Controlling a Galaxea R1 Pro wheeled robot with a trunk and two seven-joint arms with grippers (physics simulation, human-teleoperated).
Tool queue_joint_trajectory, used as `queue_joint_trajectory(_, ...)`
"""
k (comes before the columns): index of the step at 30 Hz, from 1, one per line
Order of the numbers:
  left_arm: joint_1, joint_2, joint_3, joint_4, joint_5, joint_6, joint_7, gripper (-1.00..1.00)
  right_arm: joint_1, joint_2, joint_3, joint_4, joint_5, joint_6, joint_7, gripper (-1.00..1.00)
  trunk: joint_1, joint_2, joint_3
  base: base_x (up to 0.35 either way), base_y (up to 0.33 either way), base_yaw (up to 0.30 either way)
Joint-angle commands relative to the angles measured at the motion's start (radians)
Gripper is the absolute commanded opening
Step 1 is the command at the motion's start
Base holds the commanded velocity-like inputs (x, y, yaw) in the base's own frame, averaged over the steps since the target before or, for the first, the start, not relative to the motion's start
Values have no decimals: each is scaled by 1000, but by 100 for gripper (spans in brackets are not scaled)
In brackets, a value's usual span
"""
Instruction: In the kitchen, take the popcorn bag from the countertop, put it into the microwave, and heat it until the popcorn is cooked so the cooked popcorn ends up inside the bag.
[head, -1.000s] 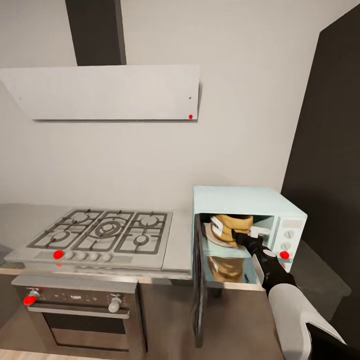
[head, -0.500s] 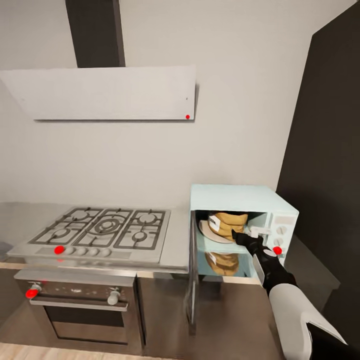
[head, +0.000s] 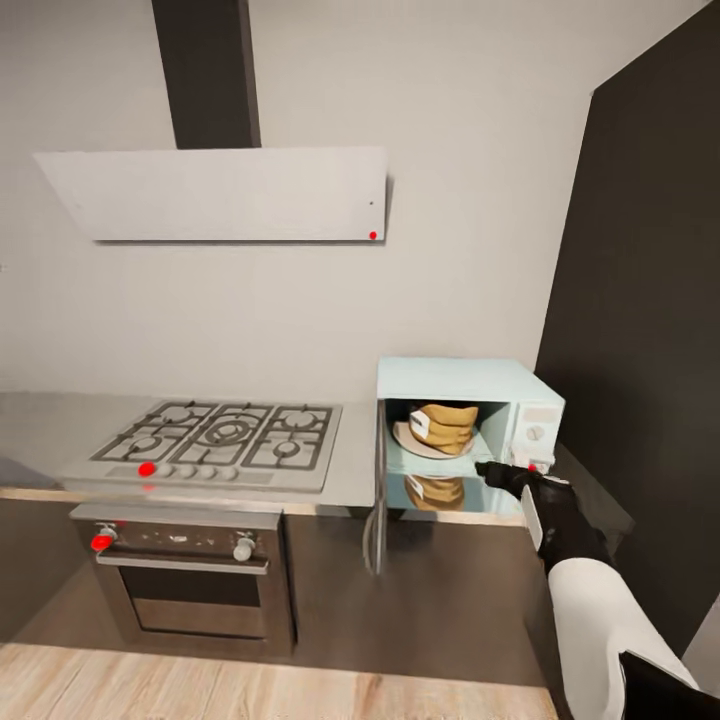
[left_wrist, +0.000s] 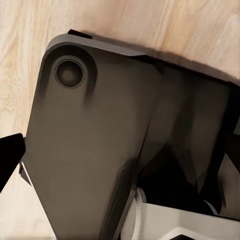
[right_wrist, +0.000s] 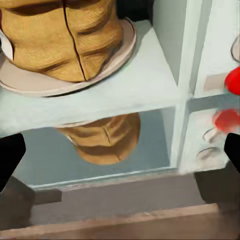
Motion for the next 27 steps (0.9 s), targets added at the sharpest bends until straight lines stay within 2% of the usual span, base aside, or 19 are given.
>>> queue_joint_trajectory(1,0,0,3,-1,3,-2,-1,100,0,-2,-6,-2,19,26,9,100,0,-1,-1,-162,-14,0)
queue_joint_trajectory(4,0,2,4,-1,6,-2,-1,100,53,-36,-6,6,76,58,10,100,0,-1,-1,-58,-5,0)
queue_joint_trajectory(8,0,3,5,-1,8,-2,-1,100,130,-70,-8,9,98,68,10,100,0,-1,-1,-9,-1,0)
queue_joint_trajectory(10,0,3,6,-1,8,-2,-1,100,205,-83,-8,10,100,66,7,100,0,-1,-1,-2,0,0)
queue_joint_trajectory(13,0,3,7,-1,9,-2,-1,100,315,-89,-8,22,100,61,4,100,0,-1,-1,0,0,0)
queue_joint_trajectory(14,0,3,7,-1,9,-2,-1,100,369,-90,-8,62,101,59,1,100,0,-1,-1,0,0,0)
queue_joint_trajectory(15,0,3,7,-1,9,-2,-1,100,392,-94,-8,99,102,53,-1,100,0,-1,-1,0,0,0)
queue_joint_trajectory(16,0,3,8,-1,9,-2,-1,100,419,-104,-8,176,105,25,-3,100,0,-1,-1,0,0,0)
queue_joint_trajectory(17,0,3,9,-1,10,-2,-1,100,437,-123,-8,318,112,-53,-5,100,0,-1,-1,0,0,0)
queue_joint_trajectory(19,0,4,8,-1,10,-2,-1,100,450,-179,-5,613,121,-241,-10,100,0,-1,-1,0,0,0)
queue_joint_trajectory(20,0,4,8,0,10,-2,-2,100,453,-193,-4,674,122,-298,-13,100,0,-1,-1,0,0,0)
queue_joint_trajectory(22,0,5,8,0,10,-3,-2,100,489,-206,-3,742,122,-386,-25,100,0,-1,-1,0,0,0)
queue_joint_trajectory(24,0,7,8,1,11,-3,-2,100,596,-203,-1,770,122,-472,-37,100,0,-1,-1,0,0,0)
queue_joint_trajectory(27,0,8,8,1,11,-3,-3,100,623,-202,0,773,122,-492,-39,100,0,-1,-1,0,0,0)
